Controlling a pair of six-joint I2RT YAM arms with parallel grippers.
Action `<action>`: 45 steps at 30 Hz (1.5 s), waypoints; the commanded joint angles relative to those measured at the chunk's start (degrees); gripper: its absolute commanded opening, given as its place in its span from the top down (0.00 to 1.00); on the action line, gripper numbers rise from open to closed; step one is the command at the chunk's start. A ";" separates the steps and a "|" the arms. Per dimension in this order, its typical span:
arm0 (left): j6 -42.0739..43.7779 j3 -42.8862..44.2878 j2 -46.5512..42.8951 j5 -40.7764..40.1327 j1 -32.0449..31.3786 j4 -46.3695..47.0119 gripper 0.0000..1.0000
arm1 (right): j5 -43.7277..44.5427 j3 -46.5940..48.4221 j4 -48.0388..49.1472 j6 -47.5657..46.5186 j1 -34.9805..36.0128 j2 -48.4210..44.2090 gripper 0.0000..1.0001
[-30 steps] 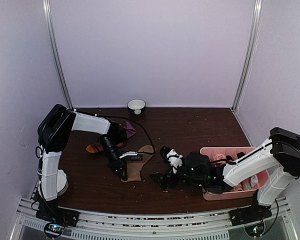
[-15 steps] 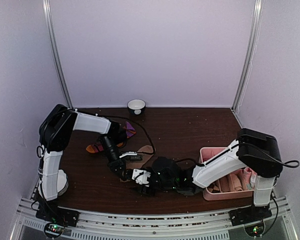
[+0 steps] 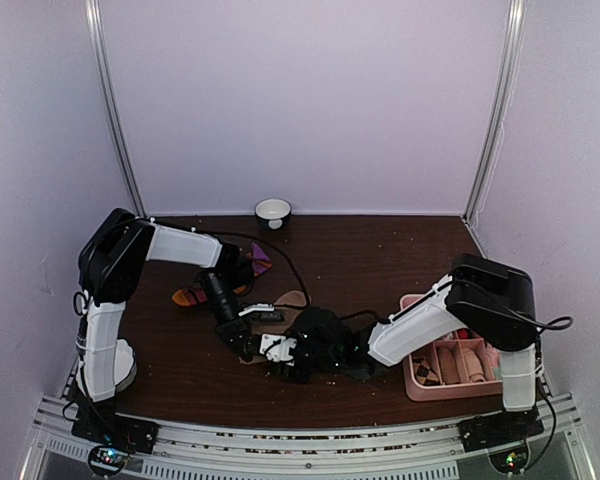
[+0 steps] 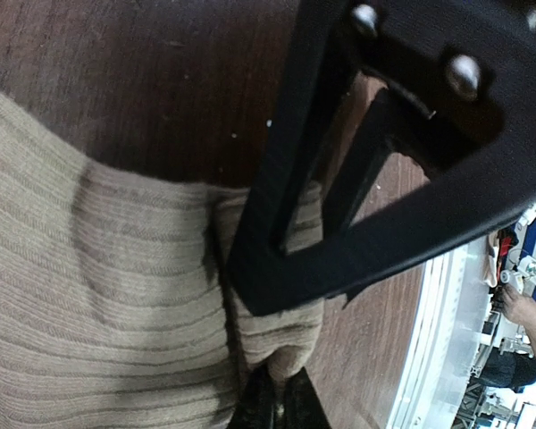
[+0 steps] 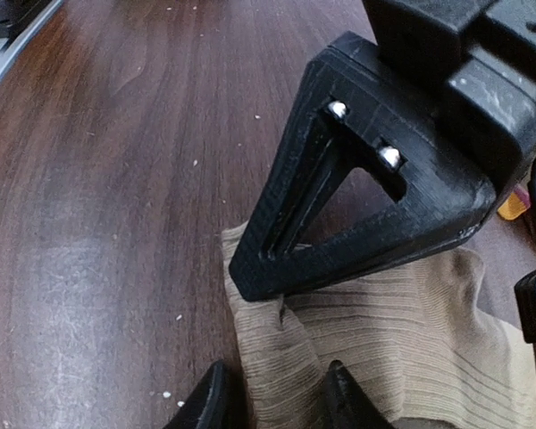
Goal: Roll the socks
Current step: Roll the sock at the center of the board.
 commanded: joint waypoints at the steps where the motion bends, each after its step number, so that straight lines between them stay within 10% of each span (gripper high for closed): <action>1: 0.67 0.39 1.83 -6.06 0.33 0.59 0.96 | -2.20 1.80 -2.20 -0.13 -0.57 1.98 0.70; 11: -0.29 -0.20 -0.84 -6.92 0.76 3.10 0.74 | -4.45 0.65 -8.00 2.00 -1.25 0.75 1.00; 13: -0.58 -1.21 -3.50 -6.80 1.28 5.04 0.45 | -5.29 0.90 -10.48 4.85 -1.78 0.12 1.00; 14: -0.96 -1.75 -5.34 -6.82 1.61 6.56 0.07 | -6.08 1.03 -11.64 6.31 -2.15 -0.08 1.00; 15: -1.45 -2.40 -7.16 -6.80 1.85 7.96 0.02 | -6.98 1.21 -12.85 7.87 -2.57 -0.38 1.00; 24: -8.49 -12.47 -31.42 -14.45 3.89 26.04 0.02 | -16.65 5.97 -29.04 14.62 -5.37 0.99 1.00; 30: -8.48 -10.79 -29.39 -13.75 8.73 21.50 0.02 | -21.36 8.97 -35.73 18.76 -7.45 3.01 1.00; 38: -13.53 -23.50 -42.26 -25.03 8.43 40.52 0.03 | -24.90 6.21 -36.03 23.32 -8.49 5.99 1.00; 45: 3.43 -31.00 -45.48 -17.18 -0.80 39.48 0.38 | -28.46 3.89 -31.93 29.69 -11.18 8.74 1.00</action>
